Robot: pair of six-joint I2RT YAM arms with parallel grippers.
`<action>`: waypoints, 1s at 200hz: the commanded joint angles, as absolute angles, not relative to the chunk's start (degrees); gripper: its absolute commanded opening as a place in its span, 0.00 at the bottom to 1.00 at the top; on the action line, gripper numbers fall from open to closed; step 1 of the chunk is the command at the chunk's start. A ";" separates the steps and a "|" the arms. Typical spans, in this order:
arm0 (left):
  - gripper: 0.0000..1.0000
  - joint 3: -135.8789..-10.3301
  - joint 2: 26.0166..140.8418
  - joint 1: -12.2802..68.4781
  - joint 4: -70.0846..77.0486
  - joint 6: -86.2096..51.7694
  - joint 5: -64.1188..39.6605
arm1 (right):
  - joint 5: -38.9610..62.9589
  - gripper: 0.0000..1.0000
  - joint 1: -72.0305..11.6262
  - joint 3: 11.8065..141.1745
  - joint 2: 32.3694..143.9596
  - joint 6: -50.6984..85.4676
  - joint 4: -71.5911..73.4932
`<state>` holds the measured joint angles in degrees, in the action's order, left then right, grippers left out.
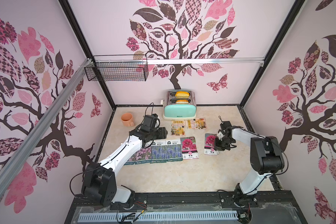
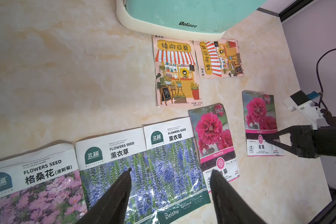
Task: Arrange the seed packets in a row
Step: Place the seed packet at the center of the board.
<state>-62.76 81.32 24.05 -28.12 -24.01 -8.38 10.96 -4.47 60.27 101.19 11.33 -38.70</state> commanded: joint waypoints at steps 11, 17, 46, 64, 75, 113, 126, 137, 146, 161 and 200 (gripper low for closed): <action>0.66 -61.73 81.83 24.13 -25.66 -24.52 -9.88 | 7.42 0.00 -7.78 63.12 104.34 9.36 -42.99; 0.66 -61.34 81.72 24.17 -25.22 -24.48 -10.22 | 6.71 0.00 -8.38 63.24 104.60 9.32 -43.11; 0.66 -60.32 81.17 24.24 -24.70 -24.70 -10.37 | 2.75 0.00 -11.07 64.77 106.74 9.22 -44.48; 0.66 -60.21 80.95 24.21 -25.10 -24.69 -10.11 | 3.13 0.00 -11.23 64.75 107.00 9.13 -44.37; 0.66 -60.01 80.94 24.18 -25.05 -24.81 -9.86 | 3.29 0.00 -11.34 64.74 106.90 9.07 -44.26; 0.66 -59.97 81.30 24.18 -24.74 -25.27 -10.10 | 7.23 0.00 -11.51 65.03 106.45 8.14 -44.44; 0.66 -59.88 81.52 24.17 -24.64 -25.47 -9.93 | 7.95 0.00 -11.82 65.09 106.40 7.71 -44.98; 0.66 -59.86 81.73 24.23 -24.52 -25.55 -9.93 | 8.25 0.00 -12.20 64.96 106.01 7.63 -45.09; 0.66 -59.98 81.97 24.23 -24.62 -25.57 -9.93 | 8.44 0.00 -12.39 64.92 105.76 7.56 -45.39; 0.66 -60.00 82.34 24.17 -24.57 -25.58 -10.02 | 8.27 0.00 -12.57 64.79 105.44 7.71 -45.37; 0.66 -60.21 83.12 24.19 -24.58 -25.58 -10.46 | 8.87 0.00 -12.66 64.51 105.47 7.68 -45.26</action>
